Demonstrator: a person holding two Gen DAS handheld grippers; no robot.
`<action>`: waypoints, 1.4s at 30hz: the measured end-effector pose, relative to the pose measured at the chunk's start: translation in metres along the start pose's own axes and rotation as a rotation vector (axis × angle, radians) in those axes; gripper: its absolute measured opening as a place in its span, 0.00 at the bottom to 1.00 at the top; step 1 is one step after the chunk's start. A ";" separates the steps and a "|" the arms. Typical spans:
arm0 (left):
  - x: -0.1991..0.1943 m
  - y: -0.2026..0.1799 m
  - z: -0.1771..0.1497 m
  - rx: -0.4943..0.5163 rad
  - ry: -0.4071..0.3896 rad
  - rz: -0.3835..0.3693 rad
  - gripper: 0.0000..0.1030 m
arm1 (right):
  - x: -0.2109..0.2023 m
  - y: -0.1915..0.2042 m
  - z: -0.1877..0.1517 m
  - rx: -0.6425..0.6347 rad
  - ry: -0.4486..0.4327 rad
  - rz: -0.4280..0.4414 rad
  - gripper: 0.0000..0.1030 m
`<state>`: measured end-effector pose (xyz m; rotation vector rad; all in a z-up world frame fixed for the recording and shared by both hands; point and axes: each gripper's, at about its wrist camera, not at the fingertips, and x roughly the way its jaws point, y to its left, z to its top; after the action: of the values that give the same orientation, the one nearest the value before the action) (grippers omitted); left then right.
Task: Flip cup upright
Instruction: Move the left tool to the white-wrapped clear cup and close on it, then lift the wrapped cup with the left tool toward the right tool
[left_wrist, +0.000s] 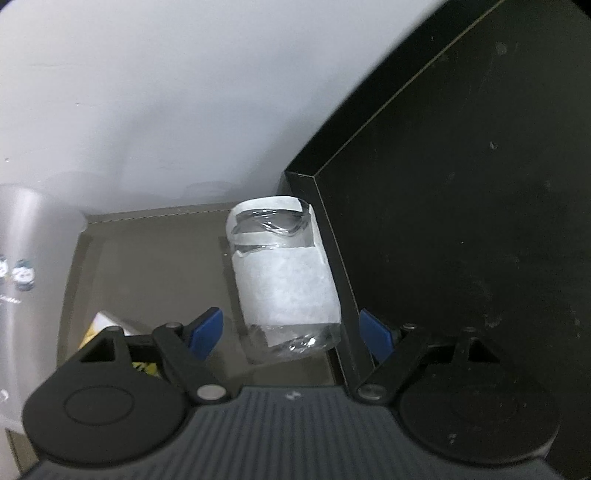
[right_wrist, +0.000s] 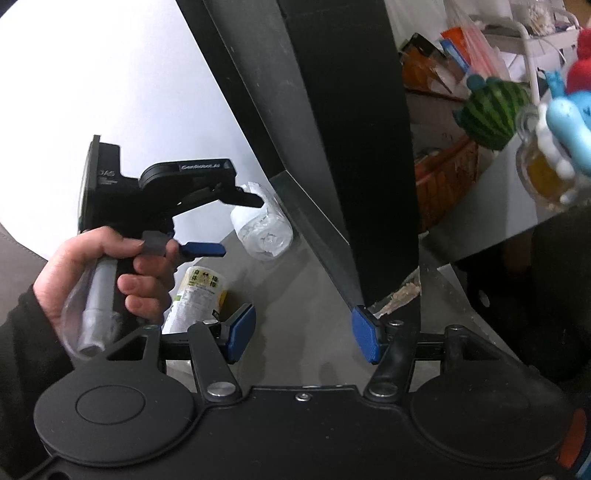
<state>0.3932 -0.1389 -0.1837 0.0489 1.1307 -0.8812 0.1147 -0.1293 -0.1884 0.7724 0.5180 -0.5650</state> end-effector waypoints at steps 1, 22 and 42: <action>0.003 -0.002 0.000 0.005 0.002 0.002 0.78 | 0.003 0.000 0.001 0.001 0.004 0.001 0.56; 0.015 -0.012 -0.004 -0.009 0.012 0.058 0.62 | 0.009 -0.007 0.004 0.040 0.049 0.023 0.56; -0.054 0.008 -0.035 -0.013 -0.011 0.029 0.62 | 0.020 -0.015 0.000 0.078 0.090 0.112 0.61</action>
<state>0.3639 -0.0862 -0.1593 0.0496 1.1223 -0.8474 0.1198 -0.1436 -0.2082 0.8986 0.5345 -0.4505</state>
